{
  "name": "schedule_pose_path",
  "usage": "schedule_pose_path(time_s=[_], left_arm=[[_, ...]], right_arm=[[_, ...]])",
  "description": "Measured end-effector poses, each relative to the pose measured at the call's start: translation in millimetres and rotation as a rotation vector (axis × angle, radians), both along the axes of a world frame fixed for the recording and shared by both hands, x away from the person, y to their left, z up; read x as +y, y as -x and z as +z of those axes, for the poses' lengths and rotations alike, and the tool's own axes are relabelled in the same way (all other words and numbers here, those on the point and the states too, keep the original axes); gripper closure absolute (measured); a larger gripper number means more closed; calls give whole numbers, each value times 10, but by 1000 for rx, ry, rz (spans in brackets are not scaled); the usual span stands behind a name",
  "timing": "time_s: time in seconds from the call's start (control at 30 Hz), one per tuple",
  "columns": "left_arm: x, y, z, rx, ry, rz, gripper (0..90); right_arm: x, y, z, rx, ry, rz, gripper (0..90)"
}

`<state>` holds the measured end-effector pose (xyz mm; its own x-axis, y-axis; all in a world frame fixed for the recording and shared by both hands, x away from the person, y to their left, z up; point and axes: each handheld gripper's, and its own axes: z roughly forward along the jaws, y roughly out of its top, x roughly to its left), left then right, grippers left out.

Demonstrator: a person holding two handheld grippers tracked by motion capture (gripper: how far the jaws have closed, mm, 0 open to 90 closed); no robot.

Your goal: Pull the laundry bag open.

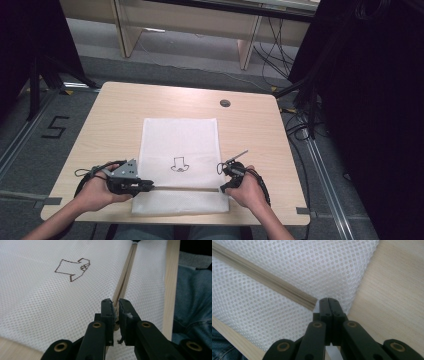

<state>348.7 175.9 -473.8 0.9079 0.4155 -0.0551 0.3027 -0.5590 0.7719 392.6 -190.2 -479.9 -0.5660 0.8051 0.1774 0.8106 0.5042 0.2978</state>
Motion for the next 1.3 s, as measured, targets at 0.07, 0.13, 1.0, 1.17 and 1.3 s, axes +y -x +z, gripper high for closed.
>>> schedule_pose_path(time_s=[0.07, 0.13, 1.0, 1.17, 1.3], left_arm=[[45, 12, -13, 9, 6, 9, 822], [61, 31, -17, 19, 18, 12, 822], [513, 134, -118, 20, -16, 104, 822], [557, 147, -119, 30, 0, 125, 822], [530, 143, -144, 25, -55, 121, 819]], right_arm=[[1, 1, 1, 0, 1, 0, 900], [3, 0, 2, 3, 3, -1, 900], [5, -3, -5, 1, -1, -1, 900], [15, -1, -1, 10, 5, -15, 900], [10, -1, -5, 2, 2, -5, 900]])
